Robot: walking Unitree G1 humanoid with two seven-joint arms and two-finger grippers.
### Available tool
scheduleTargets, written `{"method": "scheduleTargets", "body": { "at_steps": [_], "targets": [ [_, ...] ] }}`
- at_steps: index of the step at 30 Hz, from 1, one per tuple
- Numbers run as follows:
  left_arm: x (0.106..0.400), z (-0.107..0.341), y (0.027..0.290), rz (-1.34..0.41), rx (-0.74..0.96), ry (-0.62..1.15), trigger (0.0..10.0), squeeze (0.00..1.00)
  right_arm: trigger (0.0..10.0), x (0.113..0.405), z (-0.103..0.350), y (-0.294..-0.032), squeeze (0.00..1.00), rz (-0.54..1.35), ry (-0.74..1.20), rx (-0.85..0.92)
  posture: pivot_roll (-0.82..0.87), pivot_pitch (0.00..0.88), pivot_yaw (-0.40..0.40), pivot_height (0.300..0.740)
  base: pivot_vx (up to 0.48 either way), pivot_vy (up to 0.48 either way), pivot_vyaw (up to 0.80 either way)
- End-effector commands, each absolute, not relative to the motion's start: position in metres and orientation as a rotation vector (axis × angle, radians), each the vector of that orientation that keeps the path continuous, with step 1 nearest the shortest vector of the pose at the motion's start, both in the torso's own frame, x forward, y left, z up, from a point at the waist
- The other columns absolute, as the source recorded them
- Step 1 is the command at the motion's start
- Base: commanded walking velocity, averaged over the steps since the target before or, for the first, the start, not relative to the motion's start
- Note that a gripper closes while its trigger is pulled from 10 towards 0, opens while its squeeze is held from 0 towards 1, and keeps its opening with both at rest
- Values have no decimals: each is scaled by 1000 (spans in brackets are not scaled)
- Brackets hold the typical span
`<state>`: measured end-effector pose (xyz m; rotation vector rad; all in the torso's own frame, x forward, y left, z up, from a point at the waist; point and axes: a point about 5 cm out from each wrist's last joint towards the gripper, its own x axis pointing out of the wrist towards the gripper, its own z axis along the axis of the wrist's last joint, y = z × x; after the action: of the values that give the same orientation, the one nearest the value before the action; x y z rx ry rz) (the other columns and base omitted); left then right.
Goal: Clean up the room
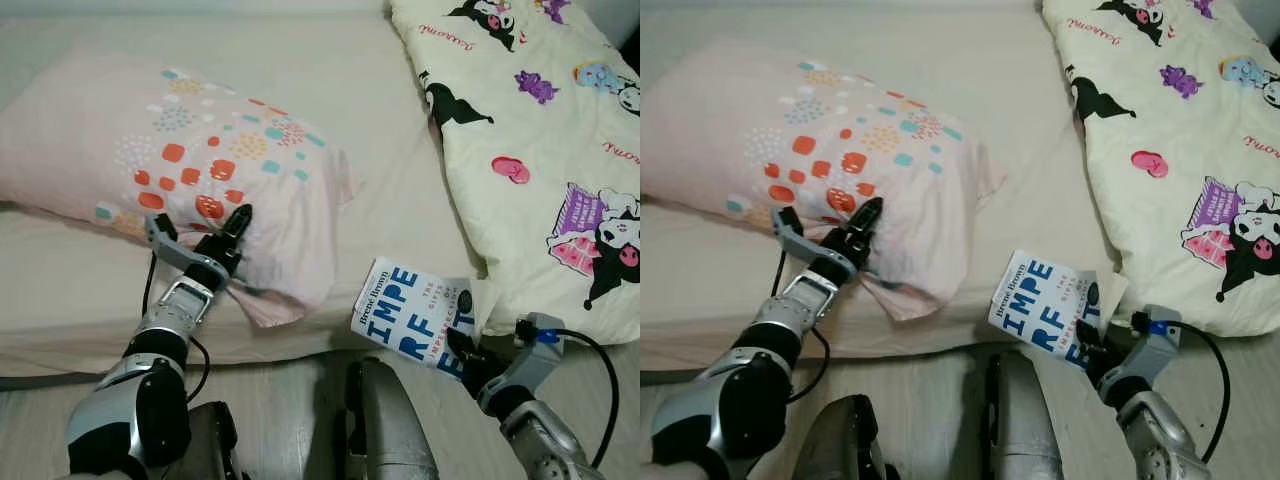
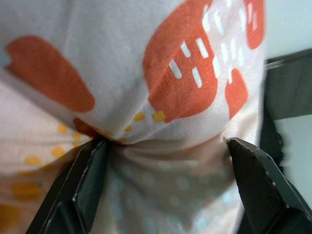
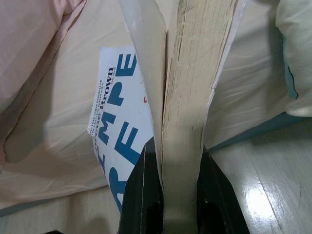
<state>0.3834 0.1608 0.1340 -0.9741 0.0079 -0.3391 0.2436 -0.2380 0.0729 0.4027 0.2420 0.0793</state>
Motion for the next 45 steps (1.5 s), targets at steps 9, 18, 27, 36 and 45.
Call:
{"method": "scheduleTargets", "body": {
  "at_steps": [9, 18, 27, 36, 45],
  "targets": [
    [382, 112, 151, -101, -782, 158, 10000, 0, 10000, 231, 55, -237, 0, 54, 367, 418, -156, 400, -17, 585, 0, 0, 0],
    [390, 127, 135, -55, -1067, 90, 0, 0, 10000, 232, 56, -235, 0, 51, 368, 421, -149, 394, -10, 585, 0, 0, 0],
    [395, 143, 123, -89, -1195, 34, 0, 0, 10000, 239, 58, -233, 0, 56, 358, 423, -147, 363, -3, 585, 0, 0, 0],
    [402, 160, 131, -136, -1102, -14, 0, 0, 10000, 260, 68, -233, 0, 67, 301, 413, -137, 277, 8, 585, 0, 0, 0],
    [408, 202, 171, -183, -563, -130, 0, 0, 10000, 298, 94, -212, 0, 183, 161, 418, -79, 157, 7, 604, 0, 0, 0]
  ]
}}
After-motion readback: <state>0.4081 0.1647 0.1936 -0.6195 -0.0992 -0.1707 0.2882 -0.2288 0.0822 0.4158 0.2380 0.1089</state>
